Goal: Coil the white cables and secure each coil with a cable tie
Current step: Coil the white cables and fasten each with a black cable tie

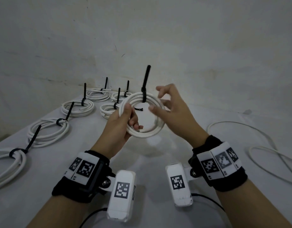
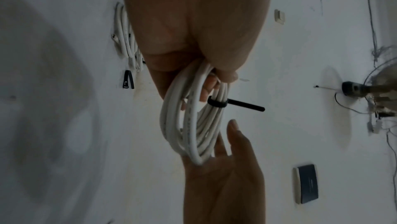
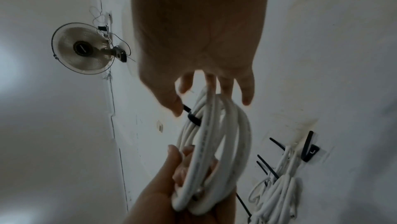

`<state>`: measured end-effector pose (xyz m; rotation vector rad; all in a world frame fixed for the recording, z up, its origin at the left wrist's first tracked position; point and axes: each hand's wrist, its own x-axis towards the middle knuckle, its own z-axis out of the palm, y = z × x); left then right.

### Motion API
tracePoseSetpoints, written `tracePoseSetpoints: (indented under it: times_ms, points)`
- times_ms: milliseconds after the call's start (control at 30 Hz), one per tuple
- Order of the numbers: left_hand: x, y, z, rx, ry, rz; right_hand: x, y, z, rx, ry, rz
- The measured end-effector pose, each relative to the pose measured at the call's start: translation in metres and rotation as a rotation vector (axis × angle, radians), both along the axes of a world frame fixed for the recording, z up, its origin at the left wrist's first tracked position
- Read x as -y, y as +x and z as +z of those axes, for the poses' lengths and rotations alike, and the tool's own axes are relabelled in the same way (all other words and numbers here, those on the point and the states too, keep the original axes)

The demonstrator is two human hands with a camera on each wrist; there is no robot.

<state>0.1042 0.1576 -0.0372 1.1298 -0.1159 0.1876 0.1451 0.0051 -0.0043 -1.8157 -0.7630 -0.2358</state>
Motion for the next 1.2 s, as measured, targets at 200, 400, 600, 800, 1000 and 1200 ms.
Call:
tracePoseSetpoints:
  times_ms: [200, 400, 600, 800, 1000, 1200]
  points:
    - [0.011, -0.005, -0.003, -0.039, 0.142, -0.129, 0.007, 0.009, 0.004, 0.162, 0.054, -0.193]
    - [0.014, -0.008, -0.005, -0.028, 0.193, -0.170, 0.009, 0.013, 0.002, 0.246, 0.055, -0.293]
    - [0.016, -0.008, -0.003, 0.013, 0.197, -0.155, 0.007, 0.011, 0.003, 0.202, 0.093, -0.317]
    - [0.014, -0.003, -0.003, 0.029, 0.078, 0.008, 0.014, 0.008, 0.008, -0.265, -0.006, -0.138]
    - [0.007, -0.001, -0.003, 0.067, 0.054, 0.101, 0.011, 0.004, 0.001, -0.657, -0.033, 0.176]
    - [0.011, -0.003, -0.004, 0.103, 0.140, 0.092, 0.018, 0.009, -0.001, -0.691, -0.088, 0.237]
